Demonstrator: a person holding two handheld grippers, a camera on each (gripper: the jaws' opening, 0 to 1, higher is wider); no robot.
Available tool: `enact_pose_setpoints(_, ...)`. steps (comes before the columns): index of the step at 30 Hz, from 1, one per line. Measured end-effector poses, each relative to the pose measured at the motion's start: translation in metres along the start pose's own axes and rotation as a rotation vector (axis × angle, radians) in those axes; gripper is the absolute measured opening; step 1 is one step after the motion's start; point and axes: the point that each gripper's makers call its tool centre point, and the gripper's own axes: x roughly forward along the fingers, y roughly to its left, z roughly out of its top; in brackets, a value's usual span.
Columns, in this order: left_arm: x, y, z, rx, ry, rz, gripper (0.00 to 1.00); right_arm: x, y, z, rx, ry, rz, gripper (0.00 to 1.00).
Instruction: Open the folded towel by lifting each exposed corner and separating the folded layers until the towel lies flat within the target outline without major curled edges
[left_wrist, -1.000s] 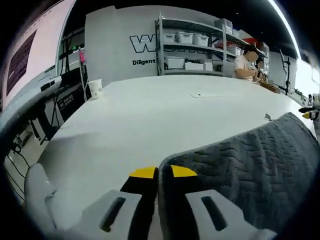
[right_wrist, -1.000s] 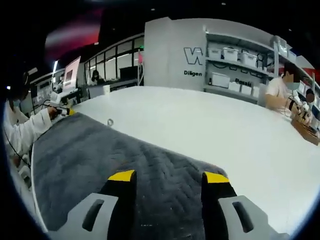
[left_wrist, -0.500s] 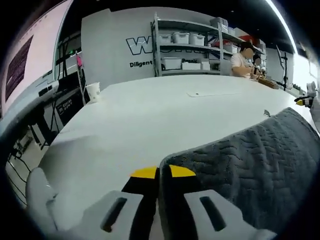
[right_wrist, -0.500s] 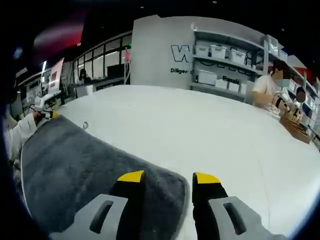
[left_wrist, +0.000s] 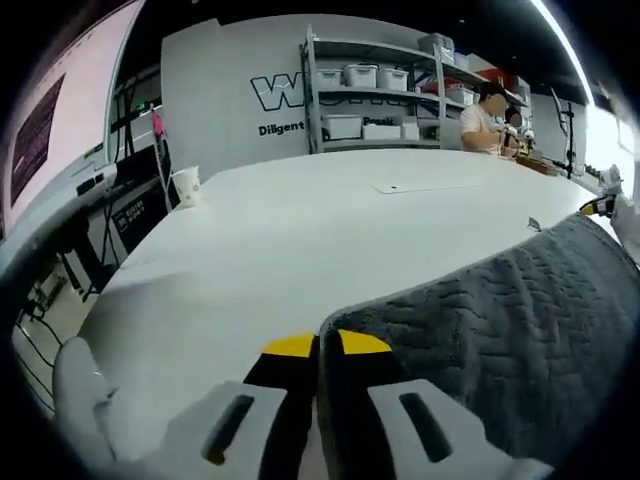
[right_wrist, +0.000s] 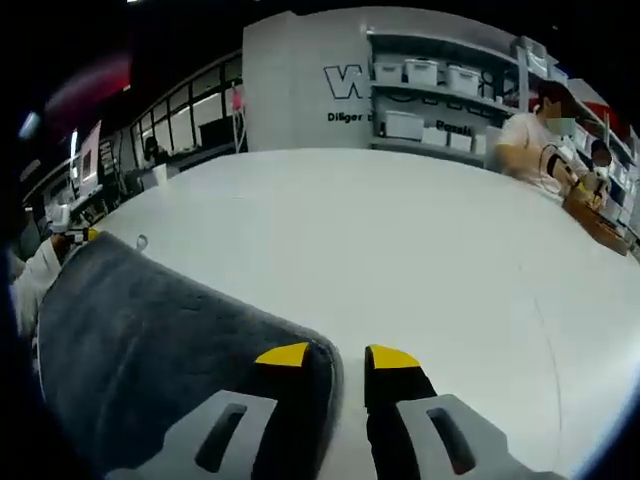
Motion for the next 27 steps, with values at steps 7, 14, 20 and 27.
enact_pose_setpoints(7,0.003,-0.003,-0.011,-0.023,0.025,-0.027,0.06,0.0,0.0,-0.013,0.004,0.032,0.001,0.08)
enact_pose_setpoints(14,0.003,-0.004,-0.011,-0.015,-0.003,-0.07,0.05,-0.001,-0.017,-0.007,0.022,0.012,-0.023,0.0)
enact_pose_setpoints(20,0.003,-0.006,-0.011,0.018,-0.011,-0.072,0.05,-0.002,-0.044,0.0,0.018,0.006,-0.065,0.0)
enact_pose_setpoints(27,0.004,-0.005,-0.011,0.019,-0.014,-0.073,0.04,0.005,-0.078,0.001,0.038,0.031,-0.118,0.0)
